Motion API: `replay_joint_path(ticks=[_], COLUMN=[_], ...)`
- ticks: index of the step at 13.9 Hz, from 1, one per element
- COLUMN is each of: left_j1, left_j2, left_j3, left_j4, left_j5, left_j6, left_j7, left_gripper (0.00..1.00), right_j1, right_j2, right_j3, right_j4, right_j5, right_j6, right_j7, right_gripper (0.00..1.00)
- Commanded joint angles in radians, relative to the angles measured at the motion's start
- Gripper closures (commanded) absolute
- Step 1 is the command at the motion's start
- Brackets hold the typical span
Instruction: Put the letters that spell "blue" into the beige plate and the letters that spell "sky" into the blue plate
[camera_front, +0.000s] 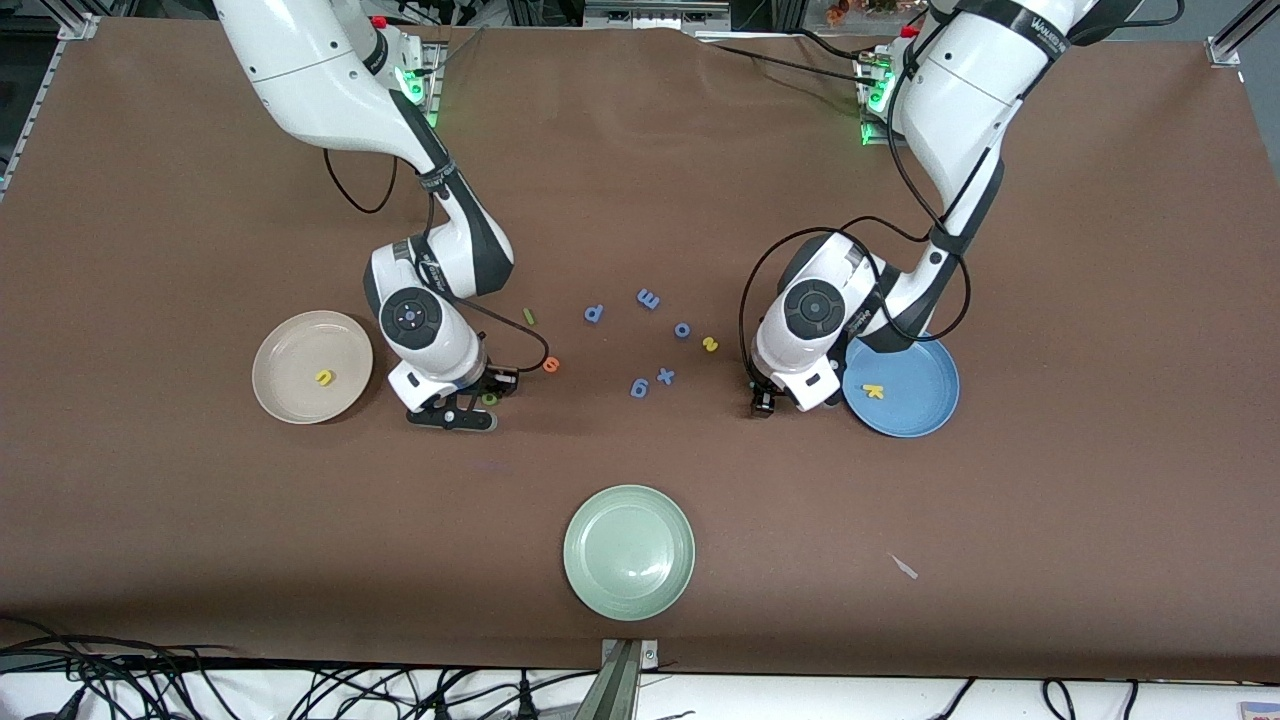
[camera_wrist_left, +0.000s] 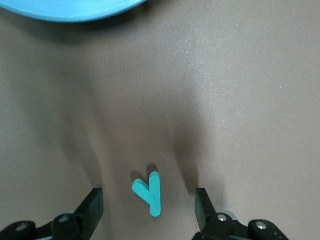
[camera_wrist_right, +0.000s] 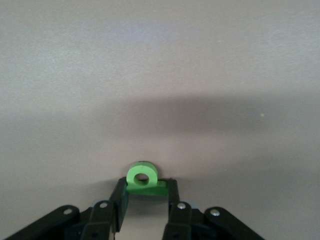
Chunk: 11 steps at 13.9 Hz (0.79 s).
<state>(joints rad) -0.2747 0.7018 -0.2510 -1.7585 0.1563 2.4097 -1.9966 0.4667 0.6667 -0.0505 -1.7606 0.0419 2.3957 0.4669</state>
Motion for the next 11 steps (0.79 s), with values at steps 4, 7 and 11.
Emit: replay_joint_path(ticks=[4,7,11], left_j1=[-0.001,0.000,0.003], left_j2=[-0.022,-0.019,-0.045], left_j3=[0.007,0.007,0.018], left_j4=[-0.029,-0.027,-0.007], left_j5=[-0.006,-0.006,0.005], left_j6=[0.012,0.014,0.006], left_j7=[-0.036,-0.037,0.005], left_gripper=[0.68,0.75,0.94], right_j1=[-0.010,-0.010,-0.011], right_j2=[-0.123,-0.186,-0.208], right_j3=[-0.132,-0.222,-0.314], right_j4=[-0.048,-0.178,-0.249], right_j5=[0.016,0.018,0.018], right_j6=[-0.188,-0.113,-0.070], right_j7=[-0.287,-0.469,-0.634], right_gripper=[0.72,0.72,0.72])
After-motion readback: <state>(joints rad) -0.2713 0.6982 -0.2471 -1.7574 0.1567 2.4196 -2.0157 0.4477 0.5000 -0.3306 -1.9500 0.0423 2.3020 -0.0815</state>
